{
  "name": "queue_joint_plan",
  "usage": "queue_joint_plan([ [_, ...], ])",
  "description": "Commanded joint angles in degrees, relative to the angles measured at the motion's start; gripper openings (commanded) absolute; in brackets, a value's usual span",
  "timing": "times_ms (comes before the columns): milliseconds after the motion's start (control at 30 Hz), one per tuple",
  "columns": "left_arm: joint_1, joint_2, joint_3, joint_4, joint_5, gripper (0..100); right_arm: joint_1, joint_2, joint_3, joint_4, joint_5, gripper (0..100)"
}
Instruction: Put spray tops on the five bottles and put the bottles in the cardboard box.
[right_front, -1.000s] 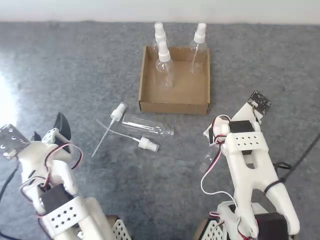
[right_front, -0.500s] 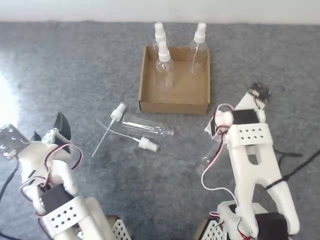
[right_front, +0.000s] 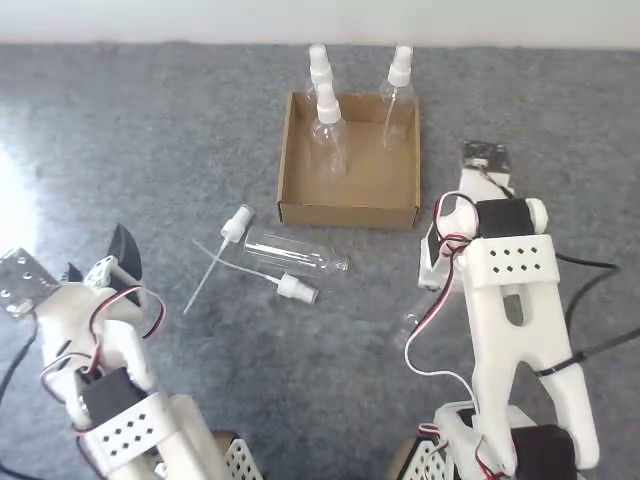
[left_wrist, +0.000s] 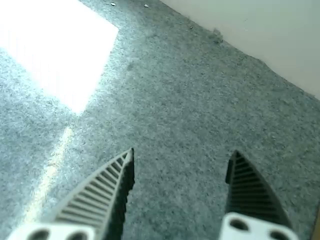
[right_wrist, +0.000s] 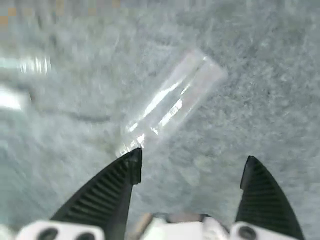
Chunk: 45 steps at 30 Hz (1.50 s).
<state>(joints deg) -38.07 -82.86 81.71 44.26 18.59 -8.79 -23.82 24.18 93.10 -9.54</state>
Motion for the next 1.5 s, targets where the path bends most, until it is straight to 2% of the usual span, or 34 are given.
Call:
queue_joint_plan([
  [0,-0.18,-0.70,0.04,-2.55,0.79,28,0.40,-0.31,-3.43,2.59,10.11,26.6],
  [200,-0.18,-0.70,0.48,-3.78,0.79,28,0.40,-0.66,-3.43,3.82,24.26,26.6],
  [400,-0.18,-0.70,0.48,-3.78,0.79,28,0.31,-0.31,-3.52,3.03,43.08,26.7],
  [600,-0.18,-0.70,0.48,-3.78,0.79,28,-4.44,-0.48,-3.16,3.74,59.96,26.9],
  [800,-0.18,-0.70,0.48,-3.78,0.79,28,-7.96,-0.04,-2.46,3.38,68.48,27.0],
  [1067,-0.18,-0.70,0.48,-3.78,0.79,28,-10.95,-0.13,5.80,3.03,80.62,27.0],
  [1467,-0.18,-0.70,0.57,-3.87,0.79,28,-10.68,-0.04,18.55,-13.05,82.37,27.0],
])
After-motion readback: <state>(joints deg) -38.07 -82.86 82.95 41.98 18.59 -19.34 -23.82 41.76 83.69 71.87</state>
